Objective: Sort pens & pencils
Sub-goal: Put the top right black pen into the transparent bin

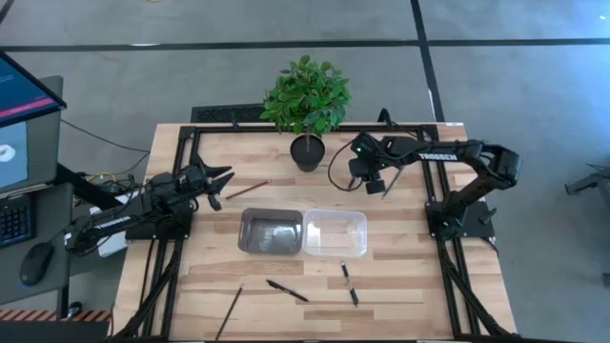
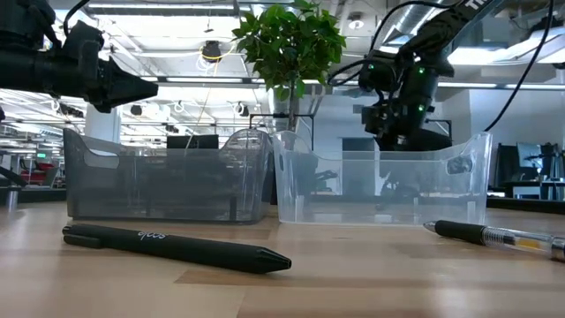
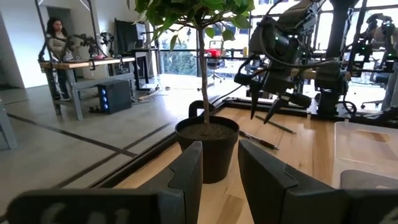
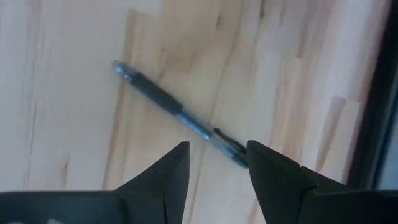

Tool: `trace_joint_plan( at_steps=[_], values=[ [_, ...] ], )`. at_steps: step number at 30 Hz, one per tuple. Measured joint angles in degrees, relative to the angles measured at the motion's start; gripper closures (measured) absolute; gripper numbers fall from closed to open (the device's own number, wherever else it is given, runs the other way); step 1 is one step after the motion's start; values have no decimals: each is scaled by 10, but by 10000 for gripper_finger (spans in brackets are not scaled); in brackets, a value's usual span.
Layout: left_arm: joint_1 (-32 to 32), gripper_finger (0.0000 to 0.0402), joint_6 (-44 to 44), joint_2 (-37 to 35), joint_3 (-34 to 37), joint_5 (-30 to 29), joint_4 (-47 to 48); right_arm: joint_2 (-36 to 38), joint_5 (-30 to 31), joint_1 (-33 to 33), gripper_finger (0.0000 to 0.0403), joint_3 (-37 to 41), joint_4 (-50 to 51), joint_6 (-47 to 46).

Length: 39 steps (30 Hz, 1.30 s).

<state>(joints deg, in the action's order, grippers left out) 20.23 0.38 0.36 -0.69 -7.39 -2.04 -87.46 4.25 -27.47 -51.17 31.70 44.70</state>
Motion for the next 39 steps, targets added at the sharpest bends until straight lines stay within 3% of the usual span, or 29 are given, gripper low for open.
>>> trace_joint_plan(
  at_steps=[14, 19, 39],
  values=[
    [0, 308, -4, 5, 0, -6, -2, -104, -14, -5, 247, -86, 68, 24],
    [0, 308, -2, 12, 0, -6, -1, -104, -13, -4, 246, -88, 75, 93],
    [0, 308, -5, 15, 0, -5, -2, -133, 9, -5, 253, -61, 52, 151]
  ],
)
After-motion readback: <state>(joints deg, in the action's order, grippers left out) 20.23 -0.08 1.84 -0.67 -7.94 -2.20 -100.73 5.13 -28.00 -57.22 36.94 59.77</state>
